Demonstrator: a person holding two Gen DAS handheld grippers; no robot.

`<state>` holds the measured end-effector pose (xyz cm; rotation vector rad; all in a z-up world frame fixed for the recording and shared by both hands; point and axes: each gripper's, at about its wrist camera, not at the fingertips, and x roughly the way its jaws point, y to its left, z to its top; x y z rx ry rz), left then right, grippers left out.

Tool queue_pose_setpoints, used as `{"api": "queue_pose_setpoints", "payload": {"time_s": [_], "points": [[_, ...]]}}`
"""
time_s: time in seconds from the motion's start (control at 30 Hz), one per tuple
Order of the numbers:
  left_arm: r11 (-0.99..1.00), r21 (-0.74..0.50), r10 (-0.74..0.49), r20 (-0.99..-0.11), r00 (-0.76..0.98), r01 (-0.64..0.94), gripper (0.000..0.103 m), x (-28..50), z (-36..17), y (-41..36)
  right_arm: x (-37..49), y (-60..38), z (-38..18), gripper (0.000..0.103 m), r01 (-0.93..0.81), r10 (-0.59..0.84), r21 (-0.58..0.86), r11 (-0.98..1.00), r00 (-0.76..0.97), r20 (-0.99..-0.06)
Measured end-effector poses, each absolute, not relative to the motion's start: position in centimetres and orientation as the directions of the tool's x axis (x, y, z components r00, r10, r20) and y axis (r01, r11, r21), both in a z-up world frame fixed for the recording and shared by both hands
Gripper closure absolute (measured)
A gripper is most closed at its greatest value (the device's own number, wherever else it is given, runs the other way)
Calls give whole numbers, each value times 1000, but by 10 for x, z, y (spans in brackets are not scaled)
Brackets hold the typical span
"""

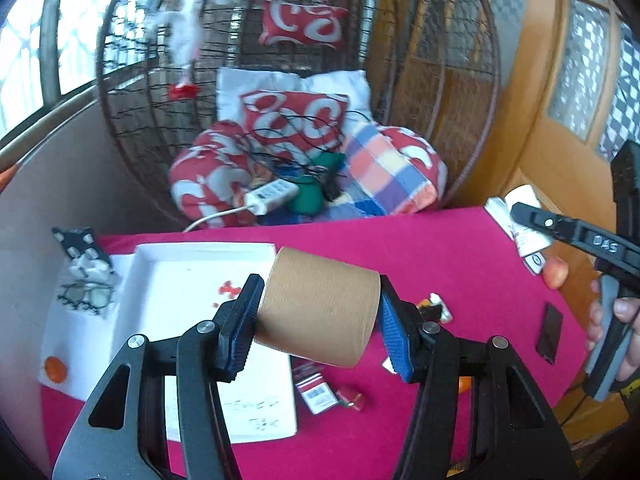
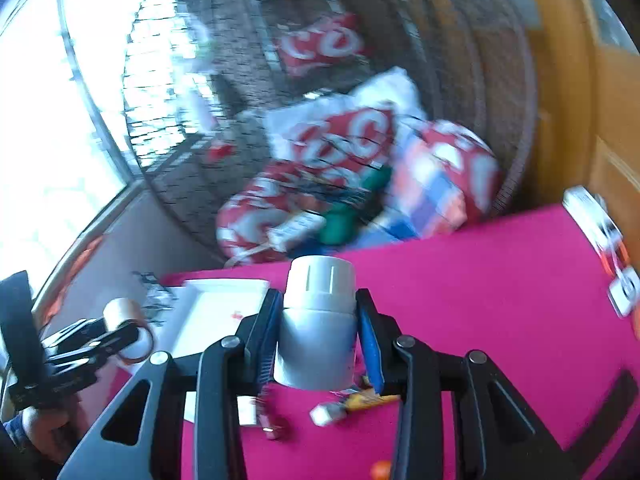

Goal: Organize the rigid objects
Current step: 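Carry the tape roll and white bottle in both tools over the white tray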

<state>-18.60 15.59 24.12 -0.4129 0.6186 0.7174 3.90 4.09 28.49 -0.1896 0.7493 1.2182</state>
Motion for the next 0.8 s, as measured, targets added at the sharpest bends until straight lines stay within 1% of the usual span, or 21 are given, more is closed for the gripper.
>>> {"api": "queue_pose_setpoints", "payload": {"time_s": [0.1,0.23,0.4,0.57,0.63,0.8], "points": [[649,-148,501,-655,566,-746,47,-205,240,163,23,59,288,66,-921,787,237,308,107,-607],[611,-148,530,-654,540,-778,47,-229,240,170,6,77,280,66,-936,778,236,261,59,-625],[582,-142,551,-655,517,-801,47,-251,240,179,-16,96,267,66,-945,761,243,221,12,-648],[562,-131,569,-656,497,-817,48,-271,241,192,-37,112,264,66,-954,759,243,178,-24,-651],[560,-116,577,-657,486,-820,50,-277,240,200,-45,121,261,66,-958,756,237,159,-36,-653],[551,-96,582,-668,464,-829,51,-291,235,219,-67,153,245,66,-963,734,236,129,-67,-676]]}}
